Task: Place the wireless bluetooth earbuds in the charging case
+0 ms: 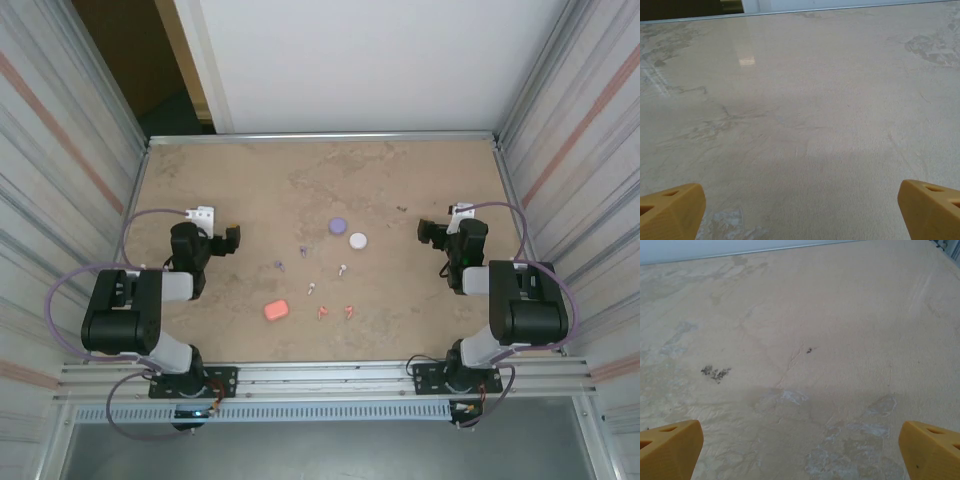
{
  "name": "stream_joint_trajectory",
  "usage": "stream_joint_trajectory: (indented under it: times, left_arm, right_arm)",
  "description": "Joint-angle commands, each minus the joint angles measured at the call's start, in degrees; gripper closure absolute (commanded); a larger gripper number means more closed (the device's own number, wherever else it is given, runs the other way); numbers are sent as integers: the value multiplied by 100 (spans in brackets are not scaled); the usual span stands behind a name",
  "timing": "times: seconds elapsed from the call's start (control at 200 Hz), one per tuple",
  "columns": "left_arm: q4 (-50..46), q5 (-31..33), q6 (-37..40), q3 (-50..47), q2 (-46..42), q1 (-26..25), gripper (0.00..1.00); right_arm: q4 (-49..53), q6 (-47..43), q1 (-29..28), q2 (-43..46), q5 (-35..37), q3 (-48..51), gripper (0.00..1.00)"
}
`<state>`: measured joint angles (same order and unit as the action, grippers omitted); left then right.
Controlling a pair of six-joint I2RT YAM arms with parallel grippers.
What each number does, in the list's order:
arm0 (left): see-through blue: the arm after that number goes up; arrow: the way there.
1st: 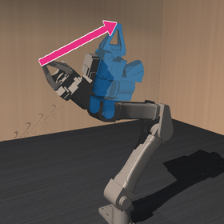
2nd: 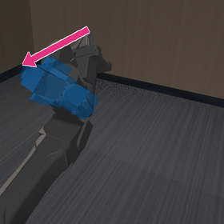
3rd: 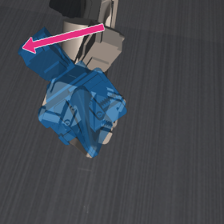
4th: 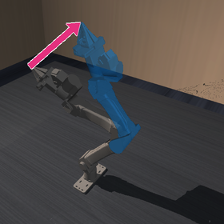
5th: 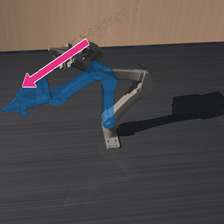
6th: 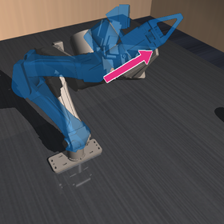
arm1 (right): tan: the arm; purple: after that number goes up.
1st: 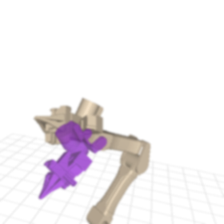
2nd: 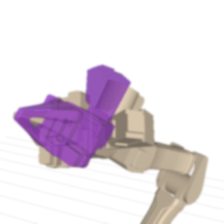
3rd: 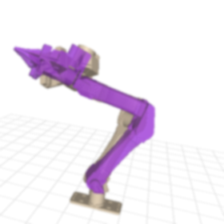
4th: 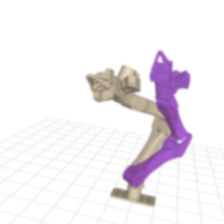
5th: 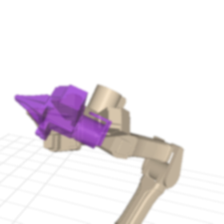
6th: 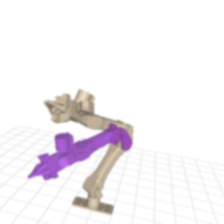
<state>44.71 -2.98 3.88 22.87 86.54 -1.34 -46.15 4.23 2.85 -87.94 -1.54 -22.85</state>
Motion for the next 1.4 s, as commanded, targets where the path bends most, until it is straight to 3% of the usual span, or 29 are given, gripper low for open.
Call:
stream_joint_trajectory:
  times: [0.0, 0.812, 0.992, 1.143, 1.393]
  left_arm:
    - [53, 3, 103, 69, 16, 9, 1]
    - [99, -84, 41, 32, -39, 82, 1]
    - [-235, -11, 17, -138, -826, 70, 1]
    - [-745, 170, -48, -161, -1627, 27, 1]
    - [-2460, -201, -1367, 410, -2692, 13, 1]
  right_arm:
    - [59, 26, -36, -39, 41, -63, 1]
    - [107, 121, -1, 14, 115, -81, 1]
    - [1193, 214, 46, 951, 176, -254, 1]
    - [2528, 323, 47, 1844, -176, -615, 1]
    - [5089, 151, -218, 2273, -1284, -1935, 1]
